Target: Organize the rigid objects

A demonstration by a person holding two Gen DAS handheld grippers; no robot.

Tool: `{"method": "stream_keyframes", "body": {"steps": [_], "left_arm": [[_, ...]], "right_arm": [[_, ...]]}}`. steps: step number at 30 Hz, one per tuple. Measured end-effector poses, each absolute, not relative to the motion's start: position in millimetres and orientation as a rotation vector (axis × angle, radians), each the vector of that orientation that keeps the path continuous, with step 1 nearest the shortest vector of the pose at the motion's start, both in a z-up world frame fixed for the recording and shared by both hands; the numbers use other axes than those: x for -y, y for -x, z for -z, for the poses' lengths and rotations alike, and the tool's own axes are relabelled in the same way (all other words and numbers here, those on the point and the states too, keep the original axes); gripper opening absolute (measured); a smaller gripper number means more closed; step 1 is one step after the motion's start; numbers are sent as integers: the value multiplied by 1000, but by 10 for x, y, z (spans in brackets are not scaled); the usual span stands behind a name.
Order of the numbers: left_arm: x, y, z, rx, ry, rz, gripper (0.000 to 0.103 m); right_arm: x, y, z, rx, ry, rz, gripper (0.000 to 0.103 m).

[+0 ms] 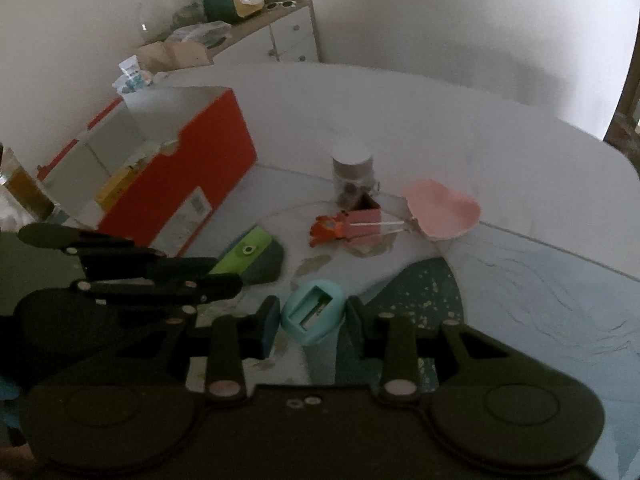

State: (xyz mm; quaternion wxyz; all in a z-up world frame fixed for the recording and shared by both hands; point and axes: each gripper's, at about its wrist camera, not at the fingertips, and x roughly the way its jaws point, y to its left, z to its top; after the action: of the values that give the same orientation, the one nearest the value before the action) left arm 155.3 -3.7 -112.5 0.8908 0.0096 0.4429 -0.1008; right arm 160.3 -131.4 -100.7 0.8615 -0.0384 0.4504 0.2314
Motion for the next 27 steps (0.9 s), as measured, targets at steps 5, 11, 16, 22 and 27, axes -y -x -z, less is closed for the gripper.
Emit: {"method": "stream_keyframes", "body": {"steps": [5,11,16,22,27], "left_arm": [[-45,-1464,944,-898,-19,217,16],[-233,-1409,724,-885,-5,213,16],[-448,-1389,559,-869,1,209,16],[-755,-1388,439,-847,3,195,16],[-1069,-1394,354,-830,14,177,16]], "right_arm": [[1217,-1492,829,-914,88,-495,35],[1035,-1375,638,-880,101,-511,35],[847,-1320,515,-855,106,-521,35],[585,-1309,411,-833,111,-524,35],[347,-1302,344,-813,123,-533,35]]}}
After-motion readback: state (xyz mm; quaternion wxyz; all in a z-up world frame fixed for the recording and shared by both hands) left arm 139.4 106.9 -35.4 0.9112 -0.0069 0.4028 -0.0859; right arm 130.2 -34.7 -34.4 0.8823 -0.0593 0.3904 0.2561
